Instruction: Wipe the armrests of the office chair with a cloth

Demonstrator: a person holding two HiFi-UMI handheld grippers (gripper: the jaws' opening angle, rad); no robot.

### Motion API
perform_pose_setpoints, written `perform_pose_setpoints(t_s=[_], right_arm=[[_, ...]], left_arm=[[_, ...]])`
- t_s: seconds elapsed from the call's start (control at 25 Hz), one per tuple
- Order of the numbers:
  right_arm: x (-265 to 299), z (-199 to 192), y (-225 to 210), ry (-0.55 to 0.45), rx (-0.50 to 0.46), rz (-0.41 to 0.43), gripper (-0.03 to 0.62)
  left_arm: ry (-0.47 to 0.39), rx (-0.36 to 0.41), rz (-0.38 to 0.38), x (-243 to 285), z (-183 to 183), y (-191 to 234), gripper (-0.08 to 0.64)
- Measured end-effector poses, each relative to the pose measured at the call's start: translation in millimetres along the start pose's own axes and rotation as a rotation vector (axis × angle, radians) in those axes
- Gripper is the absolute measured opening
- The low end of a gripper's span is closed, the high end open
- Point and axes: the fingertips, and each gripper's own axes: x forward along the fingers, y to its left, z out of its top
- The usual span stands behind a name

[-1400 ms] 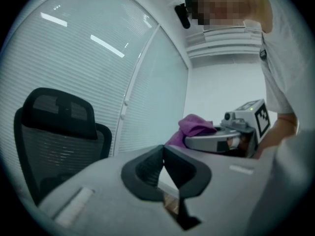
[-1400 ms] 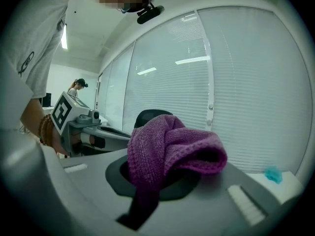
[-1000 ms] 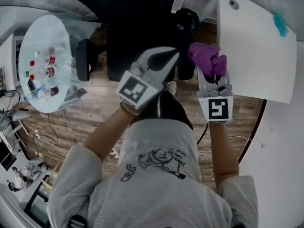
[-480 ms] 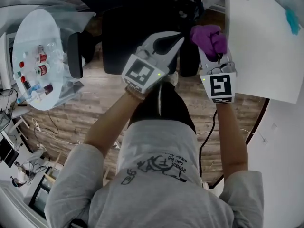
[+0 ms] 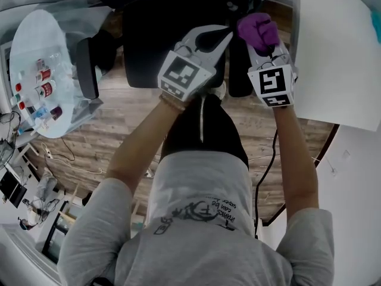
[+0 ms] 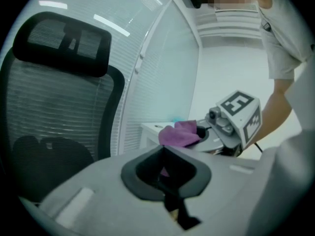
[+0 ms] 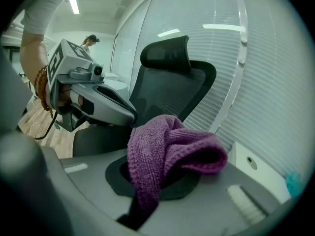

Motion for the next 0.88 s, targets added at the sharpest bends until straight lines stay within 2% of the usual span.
perform_pose_setpoints(t_s=[0.16,0.32,0.88], right_arm=[[27,-13,1,0.044,-0.022,0.027,0.035],[44,-31,6,0.074,-0.001,0.047,0.035],[25,-36,27,0.062,0.048,0.07,0.035]], left_arm=[[0.023,-0.007,0.005,7,-15,10,0.002],[0.039,-0.017,0.003,8,-25,13,0.0],[0.065,-0.029,-0.011,0,-32,3,0.0]])
